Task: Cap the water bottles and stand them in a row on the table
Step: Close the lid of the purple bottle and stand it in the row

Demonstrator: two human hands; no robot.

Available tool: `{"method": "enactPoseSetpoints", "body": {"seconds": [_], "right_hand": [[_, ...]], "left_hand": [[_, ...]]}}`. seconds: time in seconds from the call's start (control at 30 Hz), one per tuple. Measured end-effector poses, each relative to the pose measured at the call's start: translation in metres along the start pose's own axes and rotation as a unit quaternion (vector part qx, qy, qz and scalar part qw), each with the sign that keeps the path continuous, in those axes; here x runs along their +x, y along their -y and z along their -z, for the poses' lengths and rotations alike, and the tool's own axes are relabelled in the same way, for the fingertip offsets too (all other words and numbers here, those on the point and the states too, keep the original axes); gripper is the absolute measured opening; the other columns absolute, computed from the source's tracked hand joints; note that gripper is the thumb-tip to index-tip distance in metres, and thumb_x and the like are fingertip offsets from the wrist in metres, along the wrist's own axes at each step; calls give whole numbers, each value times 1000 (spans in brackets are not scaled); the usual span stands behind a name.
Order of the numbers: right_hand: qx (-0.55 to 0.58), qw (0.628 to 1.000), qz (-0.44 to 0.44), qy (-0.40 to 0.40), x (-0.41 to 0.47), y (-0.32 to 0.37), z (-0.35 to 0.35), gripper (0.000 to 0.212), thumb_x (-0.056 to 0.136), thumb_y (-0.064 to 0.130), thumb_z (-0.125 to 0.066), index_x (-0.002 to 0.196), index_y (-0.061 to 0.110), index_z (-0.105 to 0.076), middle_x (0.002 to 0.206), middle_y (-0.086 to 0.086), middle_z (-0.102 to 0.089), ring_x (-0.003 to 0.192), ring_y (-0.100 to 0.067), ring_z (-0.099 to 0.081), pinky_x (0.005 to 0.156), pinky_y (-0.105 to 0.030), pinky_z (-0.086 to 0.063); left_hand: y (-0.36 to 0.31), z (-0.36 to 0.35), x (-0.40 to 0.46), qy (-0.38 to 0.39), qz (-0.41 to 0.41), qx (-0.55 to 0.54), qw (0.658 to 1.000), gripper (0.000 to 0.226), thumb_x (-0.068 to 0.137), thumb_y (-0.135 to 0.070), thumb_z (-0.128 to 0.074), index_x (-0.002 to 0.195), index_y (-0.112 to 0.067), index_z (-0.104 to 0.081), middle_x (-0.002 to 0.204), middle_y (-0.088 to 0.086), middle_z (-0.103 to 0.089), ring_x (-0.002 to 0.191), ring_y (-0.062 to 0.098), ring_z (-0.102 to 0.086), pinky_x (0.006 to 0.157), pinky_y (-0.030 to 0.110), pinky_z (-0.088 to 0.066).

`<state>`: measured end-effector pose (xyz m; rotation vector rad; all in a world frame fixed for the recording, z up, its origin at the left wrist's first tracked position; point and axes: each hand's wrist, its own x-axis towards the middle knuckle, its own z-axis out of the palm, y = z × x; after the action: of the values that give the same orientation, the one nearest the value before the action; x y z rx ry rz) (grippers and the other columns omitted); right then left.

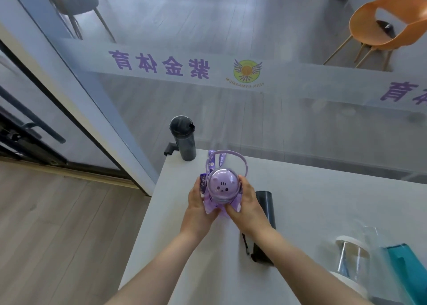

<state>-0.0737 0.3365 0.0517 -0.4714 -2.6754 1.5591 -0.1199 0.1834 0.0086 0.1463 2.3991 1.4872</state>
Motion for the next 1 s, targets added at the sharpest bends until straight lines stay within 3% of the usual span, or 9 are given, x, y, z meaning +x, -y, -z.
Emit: {"method": "enactPoseSetpoints", "body": {"seconds": [0.27,0.5,0.7,0.77,0.83,0.9,1.0], "right_hand": [[37,999,4,-38,73,8,2,85,70,53,-77,138,42,-27,133,8,-43,117,-2,-46,97,-25,-45],[43,998,-2,-43,111,9,7,85,68,55,-78,136,43,-29,130,9,-44,118,-8,-49,95,-39,-52],[55,997,-9,-45,111,5,2,85,68,57,-77,137,48,-27,132,12,-43,120,-9,-48,93,-42,-53],[56,998,-5,-41,111,6,2,86,68,57,-77,138,47,-27,132,12,-42,120,-9,-48,93,-40,-54],[55,998,7,-39,110,7,4,84,70,54,-77,138,44,-29,133,15,-43,121,-5,-45,96,-29,-49],[40,997,18,-57,110,10,7,73,75,50,-74,136,38,-36,131,18,-45,119,-1,-42,97,-16,-38],[70,992,3,-101,112,17,9,49,83,47,-68,126,37,-45,121,20,-52,112,-2,-48,92,-16,-38]], "left_hand": [[-17,5,74,12,-27,23,999,102,75,-37,-78,150,-35,-9,146,0,-35,125,22,-51,100,41,-48],[-21,7,115,24,-47,37,998,105,74,-36,-80,150,-33,-7,152,-4,-33,124,21,-53,97,40,-50],[-15,7,115,12,-56,23,998,104,73,-41,-79,150,-34,-9,150,-8,-36,122,20,-52,95,41,-51],[-16,6,114,7,-59,22,998,103,75,-41,-79,150,-36,-8,151,-9,-33,125,20,-50,96,42,-51],[-17,5,113,-1,-69,15,998,102,76,-37,-79,149,-37,-9,152,-9,-31,130,18,-46,102,39,-47],[-19,6,112,-11,-79,6,997,100,76,-37,-80,149,-35,-12,153,-8,-31,136,14,-37,110,34,-38],[-24,10,113,-7,-84,-4,996,101,70,-47,-76,149,-32,-15,152,-14,-30,140,8,-30,113,27,-29]]}}
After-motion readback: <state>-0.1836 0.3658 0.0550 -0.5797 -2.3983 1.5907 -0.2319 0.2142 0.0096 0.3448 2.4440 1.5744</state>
